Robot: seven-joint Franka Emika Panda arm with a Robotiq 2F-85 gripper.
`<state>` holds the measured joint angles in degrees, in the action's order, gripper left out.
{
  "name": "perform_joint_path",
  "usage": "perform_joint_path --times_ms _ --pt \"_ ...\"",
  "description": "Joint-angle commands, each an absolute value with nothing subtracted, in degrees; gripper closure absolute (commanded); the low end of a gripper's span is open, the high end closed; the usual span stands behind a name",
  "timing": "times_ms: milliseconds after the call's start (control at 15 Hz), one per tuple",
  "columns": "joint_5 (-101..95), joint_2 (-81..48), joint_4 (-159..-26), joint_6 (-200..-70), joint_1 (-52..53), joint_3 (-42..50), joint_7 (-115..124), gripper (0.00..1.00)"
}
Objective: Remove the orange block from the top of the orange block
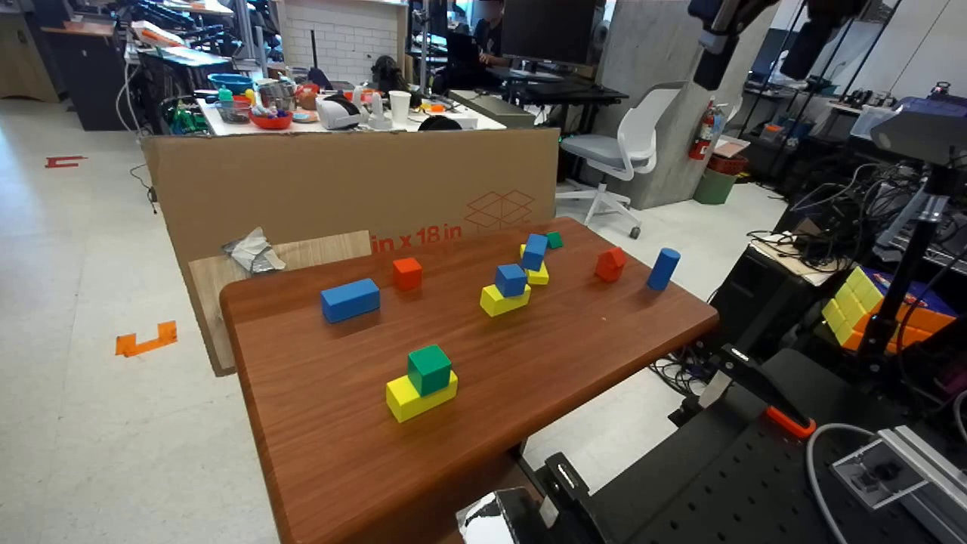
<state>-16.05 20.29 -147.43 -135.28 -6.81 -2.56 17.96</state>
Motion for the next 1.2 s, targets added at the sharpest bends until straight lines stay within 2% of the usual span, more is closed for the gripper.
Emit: perform_joint_path --times_ms 0,267,600,1133 --pt "-11.0 19.1 -148.0 -138.4 -7.0 2.2 12.3 0.0" --pt "-6.9 16.7 -148.7 -141.1 -7.3 6.3 5.2 0.0" --pt "-6.0 7.9 -145.7 -141.9 -7.4 9.7 -5.4 0.0" --pt "-2.4 -7.3 -136.8 -141.5 -8.0 9.5 -11.8 0.0"
